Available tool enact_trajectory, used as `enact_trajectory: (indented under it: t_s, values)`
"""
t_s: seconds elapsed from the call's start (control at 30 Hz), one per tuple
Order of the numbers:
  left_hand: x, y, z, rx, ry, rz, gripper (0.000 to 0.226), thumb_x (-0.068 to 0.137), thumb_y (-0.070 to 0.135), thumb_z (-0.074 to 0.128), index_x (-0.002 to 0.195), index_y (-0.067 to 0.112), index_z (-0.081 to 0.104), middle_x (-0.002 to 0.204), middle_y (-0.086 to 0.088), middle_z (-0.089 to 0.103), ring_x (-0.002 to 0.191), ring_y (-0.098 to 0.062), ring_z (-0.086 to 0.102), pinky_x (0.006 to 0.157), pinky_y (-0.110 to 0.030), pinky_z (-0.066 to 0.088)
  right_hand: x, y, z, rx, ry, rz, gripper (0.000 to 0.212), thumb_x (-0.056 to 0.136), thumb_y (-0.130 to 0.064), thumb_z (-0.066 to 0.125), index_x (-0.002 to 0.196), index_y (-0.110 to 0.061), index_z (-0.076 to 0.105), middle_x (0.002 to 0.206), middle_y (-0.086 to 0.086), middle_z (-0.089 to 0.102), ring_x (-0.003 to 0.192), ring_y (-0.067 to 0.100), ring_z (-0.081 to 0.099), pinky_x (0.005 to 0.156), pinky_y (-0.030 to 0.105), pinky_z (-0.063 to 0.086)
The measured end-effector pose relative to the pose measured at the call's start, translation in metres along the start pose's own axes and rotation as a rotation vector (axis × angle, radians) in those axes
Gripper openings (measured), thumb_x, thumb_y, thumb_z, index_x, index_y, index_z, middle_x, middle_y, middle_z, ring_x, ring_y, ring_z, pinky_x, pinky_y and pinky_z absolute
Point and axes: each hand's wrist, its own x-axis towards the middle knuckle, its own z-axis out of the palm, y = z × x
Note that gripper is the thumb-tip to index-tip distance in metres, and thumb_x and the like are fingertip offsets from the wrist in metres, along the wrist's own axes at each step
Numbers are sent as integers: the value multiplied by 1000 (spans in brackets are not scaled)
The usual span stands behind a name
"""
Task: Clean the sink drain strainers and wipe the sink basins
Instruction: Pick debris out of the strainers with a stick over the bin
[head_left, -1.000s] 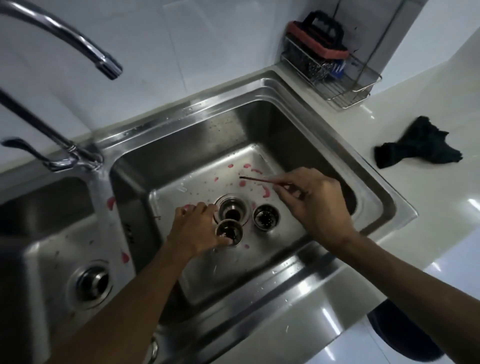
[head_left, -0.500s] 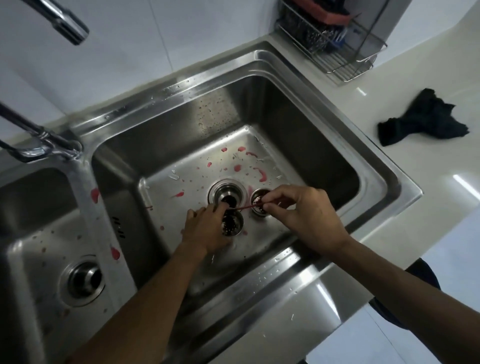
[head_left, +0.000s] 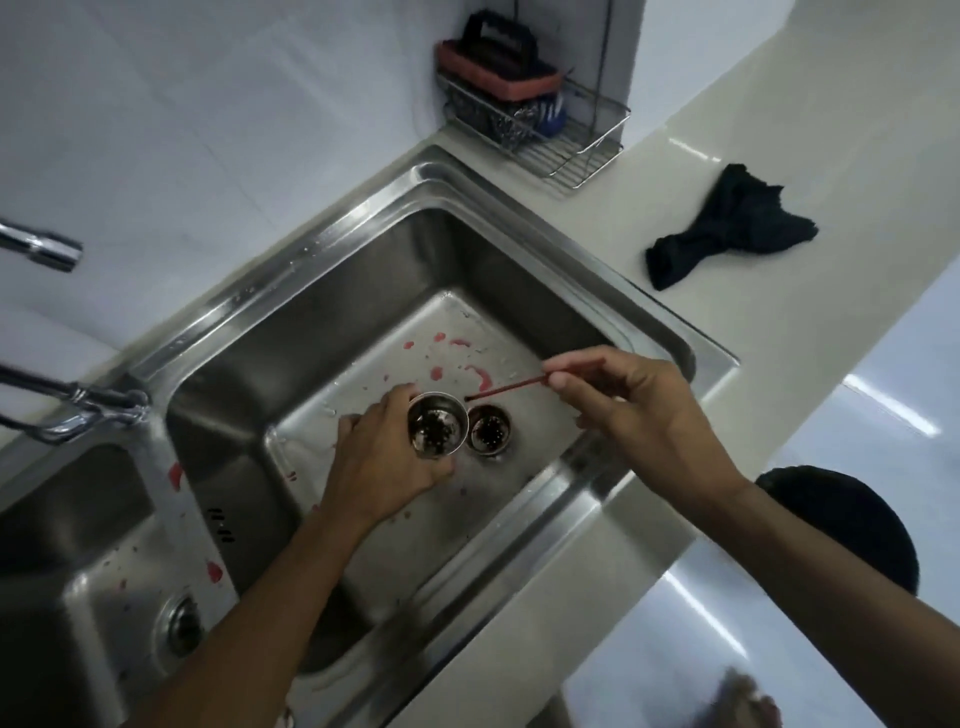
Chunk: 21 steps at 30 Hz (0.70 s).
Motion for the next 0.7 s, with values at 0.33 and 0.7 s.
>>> enact_trajectory:
  t_s: [0.33,0.7]
  values:
    - [26,266,40,-76,-14,435,78,66,56,81,134,37,46,121,24,49,108,8,42,103,-35,33,-88,12,-204,159,475,13,12,98,-34,66,106,-32,74,102,-9,77,91,14,73,67,23,60]
    - [16,481,313,-287,-431,624,81,67,25,95,137,20,53,125,4,51,112,-2,54,93,-7,42,-246,191,-382,136,871,370,10,100,-29,64,103,-35,71,100,-10,75,94,11,71,62,22,57]
